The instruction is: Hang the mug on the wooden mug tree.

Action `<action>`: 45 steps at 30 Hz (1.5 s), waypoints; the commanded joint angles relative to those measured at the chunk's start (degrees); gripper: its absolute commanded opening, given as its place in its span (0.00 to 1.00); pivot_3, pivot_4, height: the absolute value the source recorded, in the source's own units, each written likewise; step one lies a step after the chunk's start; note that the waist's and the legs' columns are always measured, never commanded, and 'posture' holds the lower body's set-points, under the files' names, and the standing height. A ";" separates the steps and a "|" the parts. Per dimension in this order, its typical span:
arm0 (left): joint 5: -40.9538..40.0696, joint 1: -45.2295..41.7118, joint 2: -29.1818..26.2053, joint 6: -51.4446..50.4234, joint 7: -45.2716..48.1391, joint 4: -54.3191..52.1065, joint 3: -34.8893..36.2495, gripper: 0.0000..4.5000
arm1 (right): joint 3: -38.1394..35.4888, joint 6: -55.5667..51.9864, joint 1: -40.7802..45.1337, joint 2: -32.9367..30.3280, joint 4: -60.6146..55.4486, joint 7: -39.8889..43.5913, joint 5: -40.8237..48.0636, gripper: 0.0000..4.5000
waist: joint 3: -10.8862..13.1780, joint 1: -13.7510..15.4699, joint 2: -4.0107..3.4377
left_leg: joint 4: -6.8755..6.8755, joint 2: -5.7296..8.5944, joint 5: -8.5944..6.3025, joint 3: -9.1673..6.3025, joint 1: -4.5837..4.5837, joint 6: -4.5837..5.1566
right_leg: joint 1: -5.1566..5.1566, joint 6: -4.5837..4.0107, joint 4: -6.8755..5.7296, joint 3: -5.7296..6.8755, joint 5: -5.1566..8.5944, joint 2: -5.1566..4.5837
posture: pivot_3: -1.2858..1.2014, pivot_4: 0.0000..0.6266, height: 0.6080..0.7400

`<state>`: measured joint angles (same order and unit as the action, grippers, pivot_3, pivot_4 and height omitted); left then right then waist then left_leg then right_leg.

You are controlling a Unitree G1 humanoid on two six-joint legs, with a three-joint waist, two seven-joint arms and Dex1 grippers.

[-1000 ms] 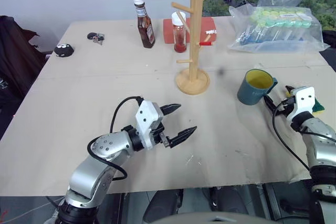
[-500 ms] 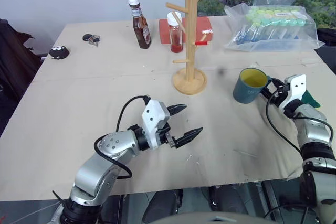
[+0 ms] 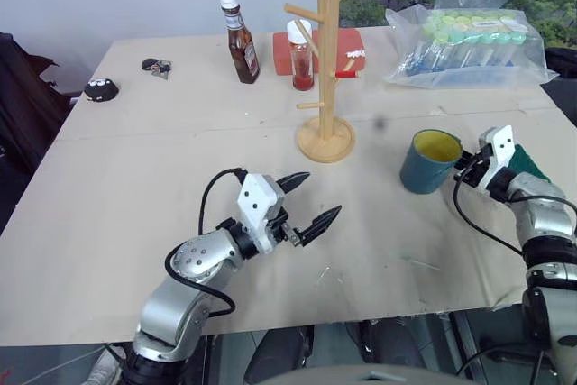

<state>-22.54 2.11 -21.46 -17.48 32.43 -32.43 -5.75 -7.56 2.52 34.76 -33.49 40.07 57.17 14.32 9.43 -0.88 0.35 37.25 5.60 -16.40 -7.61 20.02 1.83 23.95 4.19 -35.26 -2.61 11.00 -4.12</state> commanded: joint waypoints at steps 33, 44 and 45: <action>10.51 0.52 12.33 30.07 -7.21 7.12 -0.85 1.00 | 21.74 -28.27 38.78 0.38 -19.11 8.49 -13.92 0.36 | -0.08 1.60 0.09 | 0.45 0.11 0.03 -0.18 1.84 -0.04 | 1.75 -0.13 -0.34 0.24 -0.14 -0.30 | 0.52 0.24 0.98; 9.50 0.80 10.94 26.89 -6.64 6.65 -0.93 1.00 | 17.46 -31.05 34.74 -4.20 -20.41 8.43 -11.18 0.99 | -0.08 1.70 0.09 | 0.61 0.11 0.03 -0.16 1.86 -0.03 | 1.75 -0.14 -0.45 0.22 -0.15 -0.11 | 0.52 0.24 0.98; 8.96 1.59 9.57 23.50 -6.15 6.12 -1.12 1.00 | 16.28 -32.58 31.37 -6.02 -22.53 9.36 -10.00 0.99 | -0.13 1.94 0.17 | 0.62 0.12 0.02 -0.18 1.86 -0.03 | 1.73 -0.14 -0.45 0.23 -0.15 -0.11 | 0.52 0.24 0.98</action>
<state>-12.67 2.64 -10.27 9.29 25.90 -24.28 -6.82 11.99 -28.03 69.09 -36.68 21.15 65.08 2.18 9.30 1.06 0.52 37.89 5.72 -16.38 -7.86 21.91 1.80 25.67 4.05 -35.71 -2.31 10.85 -4.24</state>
